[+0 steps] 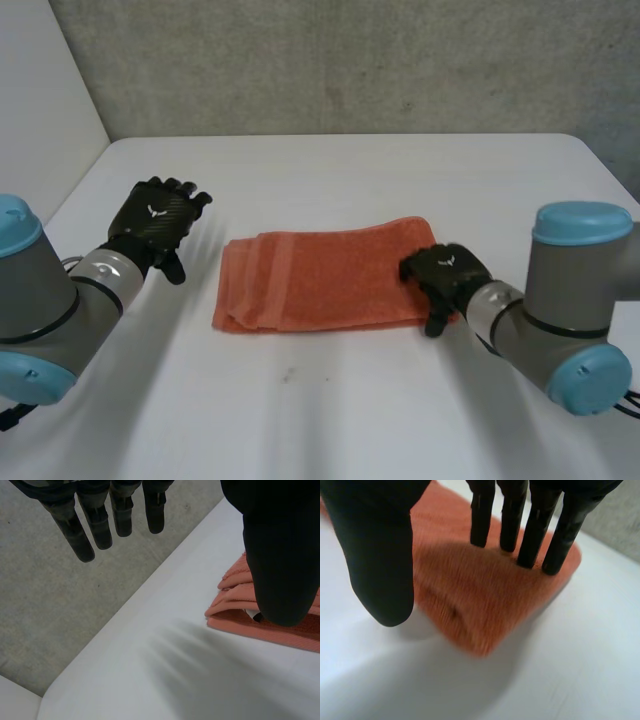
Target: Fold the laundry
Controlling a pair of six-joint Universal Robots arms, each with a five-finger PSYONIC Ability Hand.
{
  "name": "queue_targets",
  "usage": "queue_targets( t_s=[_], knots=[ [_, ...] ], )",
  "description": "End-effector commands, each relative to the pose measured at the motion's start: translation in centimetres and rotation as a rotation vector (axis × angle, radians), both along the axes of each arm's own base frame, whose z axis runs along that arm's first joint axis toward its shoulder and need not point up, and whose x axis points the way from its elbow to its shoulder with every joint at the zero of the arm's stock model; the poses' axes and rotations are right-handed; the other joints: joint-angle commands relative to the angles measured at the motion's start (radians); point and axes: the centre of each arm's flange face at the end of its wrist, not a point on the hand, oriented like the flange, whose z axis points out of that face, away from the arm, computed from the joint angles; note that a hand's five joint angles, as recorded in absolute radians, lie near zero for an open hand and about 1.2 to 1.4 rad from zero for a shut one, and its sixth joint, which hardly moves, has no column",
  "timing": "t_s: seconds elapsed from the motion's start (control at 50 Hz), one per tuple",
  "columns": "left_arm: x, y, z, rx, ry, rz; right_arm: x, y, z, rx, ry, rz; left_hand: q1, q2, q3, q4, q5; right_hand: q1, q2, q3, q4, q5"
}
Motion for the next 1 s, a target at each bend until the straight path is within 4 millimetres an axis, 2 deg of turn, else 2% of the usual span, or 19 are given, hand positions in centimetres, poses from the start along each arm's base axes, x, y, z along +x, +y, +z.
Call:
queue_targets(
  t_s=[0.02, 0.2, 0.22, 0.24, 0.32, 0.44, 0.48, 0.52, 0.54, 0.58, 0.6, 0.62, 0.66, 0.74, 0.78, 0.8, 0.86, 0.92, 1.0],
  knots=[
    [-0.2, 0.3, -0.2, 0.007, -0.002, -0.009, -0.5, -1.4, -1.7, -0.005, -0.005, 0.008, -0.014, -0.001, -0.016, -0.007, 0.005, 1.014, 0.958, 0.946, 0.952, 0.966],
    [-0.5, 0.6, -0.1, 0.005, -0.002, -0.015, 1.2, -3.8, 2.4, -0.244, 0.027, 0.025, -0.014, -0.001, -0.016, -0.007, 0.005, 1.017, 0.961, 0.950, 0.956, 0.969],
    [-0.5, 0.6, -0.1, 0.005, -0.002, -0.015, 2.4, -3.6, 4.4, -0.311, 0.015, 0.045, -0.014, -0.001, -0.016, -0.007, 0.005, 1.017, 0.961, 0.950, 0.956, 0.969],
    [-0.5, 0.6, 0.0, 0.002, -0.001, -0.015, 5.2, -2.3, 7.4, -0.405, -0.015, 0.106, -0.014, -0.001, -0.016, -0.007, 0.005, 1.017, 0.961, 0.950, 0.956, 0.969],
    [-0.4, 0.6, 0.4, -0.008, 0.001, -0.013, 9.4, 0.7, 9.3, -0.470, -0.032, 0.229, -0.014, -0.001, -0.016, -0.007, 0.005, 1.017, 0.961, 0.950, 0.956, 0.969],
    [-0.4, 0.7, 0.5, -0.011, 0.002, -0.013, 12.9, 3.5, 7.9, -0.502, 0.051, 0.377, -0.014, -0.001, -0.016, -0.007, 0.005, 1.017, 0.961, 0.950, 0.956, 0.969],
    [-0.4, 0.7, 0.5, -0.011, 0.002, -0.013, 15.6, 7.7, 4.3, -0.522, 0.184, 0.565, -0.014, -0.001, -0.016, -0.007, 0.005, 1.017, 0.961, 0.950, 0.956, 0.969],
    [-0.4, 0.7, 0.6, -0.013, 0.003, -0.015, 16.2, 9.0, 2.6, -0.523, 0.238, 0.628, -0.017, -0.003, -0.019, -0.010, 0.002, 1.017, 0.961, 0.950, 0.956, 0.969],
    [-0.4, 0.8, 0.6, -0.013, 0.003, -0.015, 16.3, 9.5, 1.7, -0.521, 0.263, 0.653, -0.017, -0.004, -0.019, -0.010, 0.002, 1.017, 0.961, 0.950, 0.956, 0.969],
    [-0.4, 0.8, 0.6, -0.011, 0.002, -0.013, 16.4, 9.9, -0.1, -0.525, 0.326, 0.674, -0.017, -0.004, -0.019, -0.010, 0.002, 0.545, 0.488, 0.477, 0.483, 0.497],
    [-0.4, 0.8, 0.6, -0.011, 0.002, -0.013, 16.4, 9.9, -0.1, -0.525, 0.326, 0.674, -0.017, -0.004, -0.019, -0.010, 0.002, 0.543, 0.487, 0.475, 0.481, 0.495],
    [-0.4, 0.8, 0.6, -0.013, 0.002, -0.013, 16.4, 9.5, -0.5, -0.522, 0.337, 0.650, -0.017, -0.004, -0.019, -0.010, 0.002, 0.031, -0.025, -0.036, -0.030, -0.017],
    [-0.4, 0.8, 0.7, -0.014, 0.004, -0.013, 16.4, 9.1, -0.3, -0.515, 0.330, 0.608, -0.020, -0.006, -0.022, -0.013, 0.000, -0.204, -0.261, -0.272, -0.266, -0.252],
    [-0.4, 0.7, 1.2, -0.026, 0.019, -0.011, 16.3, 8.0, 1.9, -0.499, 0.245, 0.486, -0.017, -0.004, -0.019, -0.010, 0.002, -0.204, -0.261, -0.272, -0.266, -0.252],
    [-0.5, 0.5, 1.7, -0.033, 0.043, -0.011, 15.8, 7.7, 5.7, -0.475, 0.089, 0.399, -0.017, -0.004, -0.019, -0.010, 0.002, -0.204, -0.261, -0.272, -0.266, -0.252],
    [-0.5, 0.5, 1.9, -0.032, 0.058, -0.010, 15.6, 7.6, 6.4, -0.459, 0.051, 0.380, -0.014, -0.001, -0.016, -0.007, 0.005, -0.204, -0.261, -0.272, -0.266, -0.252],
    [-1.5, 0.4, 3.2, -0.026, 0.155, -0.028, 14.9, 7.2, 7.5, -0.425, -0.016, 0.341, -0.002, 0.011, -0.005, 0.005, 0.017, -0.204, -0.261, -0.272, -0.266, -0.252],
    [-2.6, 0.7, 3.9, -0.012, 0.221, -0.054, 12.1, 4.6, 9.5, -0.340, -0.158, 0.210, -0.002, 0.011, -0.005, 0.005, 0.017, -0.204, -0.261, -0.272, -0.266, -0.252],
    [-5.2, 1.8, 5.8, -0.002, 0.340, -0.132, 10.5, 2.9, 9.7, -0.275, -0.222, 0.130, 0.009, 0.023, 0.007, 0.017, 0.029, -0.204, -0.261, -0.272, -0.266, -0.252]
  ],
)
